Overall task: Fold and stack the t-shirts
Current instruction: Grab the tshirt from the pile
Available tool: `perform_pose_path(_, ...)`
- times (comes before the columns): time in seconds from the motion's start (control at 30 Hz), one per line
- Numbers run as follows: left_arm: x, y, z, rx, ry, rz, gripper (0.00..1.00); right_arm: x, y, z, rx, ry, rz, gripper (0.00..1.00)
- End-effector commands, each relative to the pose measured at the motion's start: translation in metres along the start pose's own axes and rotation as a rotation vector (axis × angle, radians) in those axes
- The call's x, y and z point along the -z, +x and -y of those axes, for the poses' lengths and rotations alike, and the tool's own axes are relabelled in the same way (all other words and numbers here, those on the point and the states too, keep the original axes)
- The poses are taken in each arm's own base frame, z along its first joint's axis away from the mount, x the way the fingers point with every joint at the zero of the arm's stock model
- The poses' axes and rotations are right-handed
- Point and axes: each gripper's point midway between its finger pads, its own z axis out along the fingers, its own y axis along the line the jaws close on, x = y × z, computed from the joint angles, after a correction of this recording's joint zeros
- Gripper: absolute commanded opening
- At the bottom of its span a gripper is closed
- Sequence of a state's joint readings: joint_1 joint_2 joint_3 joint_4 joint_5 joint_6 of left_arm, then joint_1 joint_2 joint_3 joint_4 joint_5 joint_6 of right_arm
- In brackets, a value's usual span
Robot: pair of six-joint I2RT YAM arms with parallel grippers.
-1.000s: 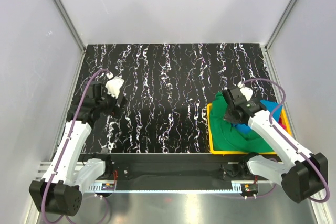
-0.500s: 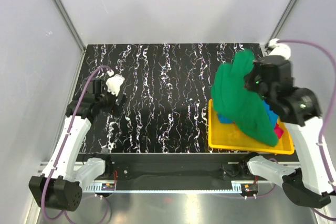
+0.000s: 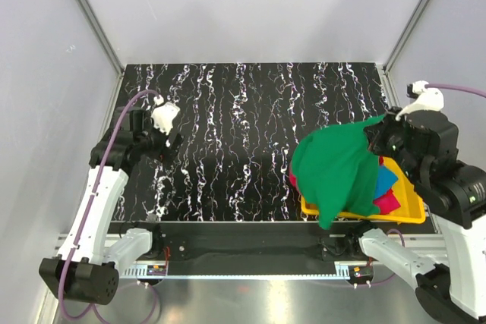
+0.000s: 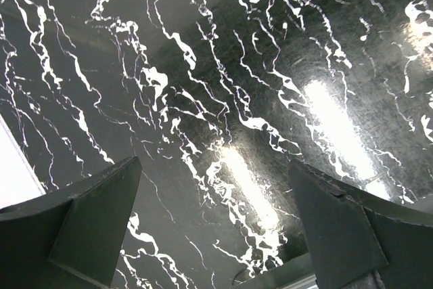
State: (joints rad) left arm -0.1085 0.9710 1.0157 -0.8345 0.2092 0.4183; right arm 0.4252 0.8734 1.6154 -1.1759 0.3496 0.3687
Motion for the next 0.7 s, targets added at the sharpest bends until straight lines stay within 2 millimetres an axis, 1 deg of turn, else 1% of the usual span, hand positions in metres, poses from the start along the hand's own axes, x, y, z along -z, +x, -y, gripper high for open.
perform_pose_path(0.0, 0.010, -0.028, -0.002, -0.004, 0.010, 0.082, 0.99, 0.014, -0.017, 0.011, -0.069, 0.033, 0.099, 0.00)
perform_pose_path(0.07, 0.010, -0.031, -0.001, 0.000, 0.017, 0.094, 0.99, 0.007, -0.004, 0.019, -0.056, 0.086, 0.061, 0.00)
perform_pose_path(0.13, 0.012, -0.035, -0.002, 0.002, 0.013, 0.108, 0.99, -0.001, 0.003, 0.026, -0.062, 0.136, 0.040, 0.00)
perform_pose_path(0.2, 0.013, -0.036, -0.002, 0.003, 0.010, 0.112, 0.99, -0.002, 0.003, 0.032, -0.085, 0.174, 0.052, 0.00)
perform_pose_path(0.27, 0.014, -0.037, -0.004, 0.004, -0.001, 0.117, 0.99, -0.001, -0.001, 0.035, -0.113, 0.193, 0.082, 0.00)
perform_pose_path(0.33, 0.014, -0.036, -0.004, 0.004, -0.003, 0.116, 0.99, -0.003, -0.005, 0.033, -0.129, 0.191, 0.096, 0.00)
perform_pose_path(0.37, 0.014, -0.036, -0.004, 0.003, -0.003, 0.117, 0.99, -0.002, -0.010, 0.028, -0.132, 0.167, 0.101, 0.00)
perform_pose_path(0.43, 0.014, -0.036, -0.004, 0.004, -0.003, 0.114, 0.99, -0.009, -0.019, 0.015, -0.103, 0.121, 0.102, 0.00)
perform_pose_path(0.47, 0.014, -0.036, -0.003, 0.003, -0.002, 0.113, 0.99, -0.009, -0.023, -0.001, -0.087, 0.044, 0.090, 0.00)
perform_pose_path(0.5, 0.016, -0.038, -0.004, 0.003, -0.003, 0.116, 0.99, -0.010, -0.027, -0.011, -0.072, -0.001, 0.088, 0.00)
perform_pose_path(0.53, 0.016, -0.040, -0.004, 0.005, -0.004, 0.120, 0.99, -0.018, -0.035, -0.024, -0.030, -0.050, 0.089, 0.00)
perform_pose_path(0.57, 0.017, -0.040, -0.005, 0.003, -0.006, 0.119, 0.99, -0.008, -0.049, -0.043, -0.020, -0.149, 0.111, 0.00)
perform_pose_path(0.6, 0.020, -0.043, -0.006, 0.000, -0.012, 0.125, 0.99, -0.004, -0.061, -0.054, -0.007, -0.204, 0.135, 0.00)
perform_pose_path(0.63, 0.020, -0.043, -0.007, 0.003, -0.014, 0.124, 0.99, 0.006, -0.091, -0.072, 0.011, -0.282, 0.209, 0.00)
perform_pose_path(0.67, 0.023, -0.046, -0.008, 0.001, -0.021, 0.131, 0.99, 0.017, -0.100, -0.095, 0.033, -0.403, 0.218, 0.00)
